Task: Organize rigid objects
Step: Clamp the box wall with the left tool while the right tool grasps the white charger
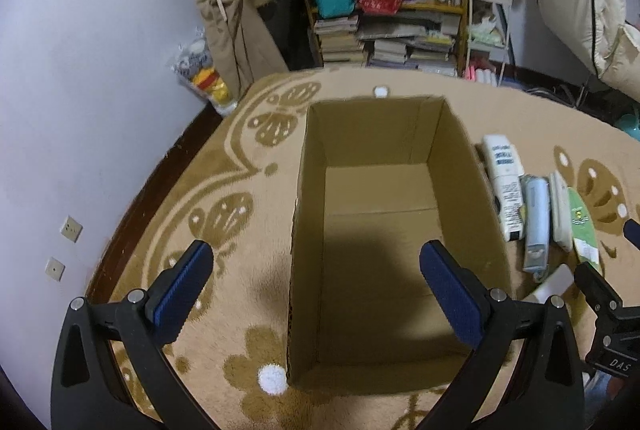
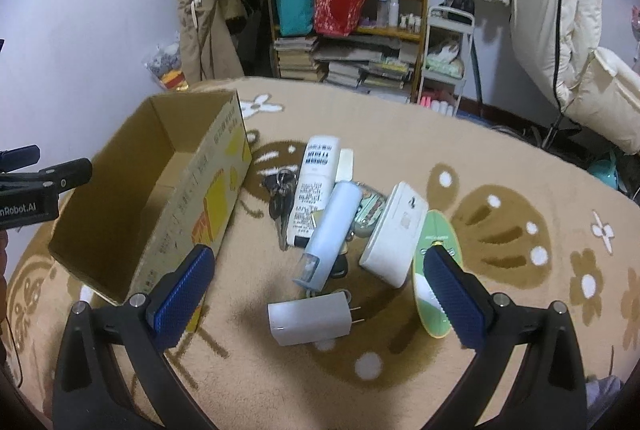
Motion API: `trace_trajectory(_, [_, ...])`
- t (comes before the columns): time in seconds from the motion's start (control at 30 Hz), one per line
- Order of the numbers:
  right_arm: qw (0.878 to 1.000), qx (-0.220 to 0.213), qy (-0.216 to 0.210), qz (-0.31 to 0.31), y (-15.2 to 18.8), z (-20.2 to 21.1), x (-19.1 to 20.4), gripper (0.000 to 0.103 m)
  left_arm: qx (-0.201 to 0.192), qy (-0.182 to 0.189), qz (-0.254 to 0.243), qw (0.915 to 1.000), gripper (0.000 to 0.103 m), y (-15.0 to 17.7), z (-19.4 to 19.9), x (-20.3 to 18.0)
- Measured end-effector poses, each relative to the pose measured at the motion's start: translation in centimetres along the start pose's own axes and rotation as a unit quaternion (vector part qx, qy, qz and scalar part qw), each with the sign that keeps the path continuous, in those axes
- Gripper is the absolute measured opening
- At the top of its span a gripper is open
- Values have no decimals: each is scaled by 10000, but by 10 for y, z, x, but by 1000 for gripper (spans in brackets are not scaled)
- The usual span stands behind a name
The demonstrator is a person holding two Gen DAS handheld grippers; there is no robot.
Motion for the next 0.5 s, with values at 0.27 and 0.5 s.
trace_trajectory(0.27, [9992,382,-23,68,6,-28,9,103,571,-47,478,9972,102,13,-40,16])
trace_trajectory(0.5, [9973,725,-64,-104,19,-49,9,103,957,-234,822,9917,101,27,-61,34])
Point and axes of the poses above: each gripper's, at about its wrist camera, not at the fingertips, and z roughly against the way its jaws point, x to its left, y to its underside, the point moved 6 cm from there along -z, roughly the way its jaws point, and after that the axes turned 2 degrees about y, right-handed, at the moved point
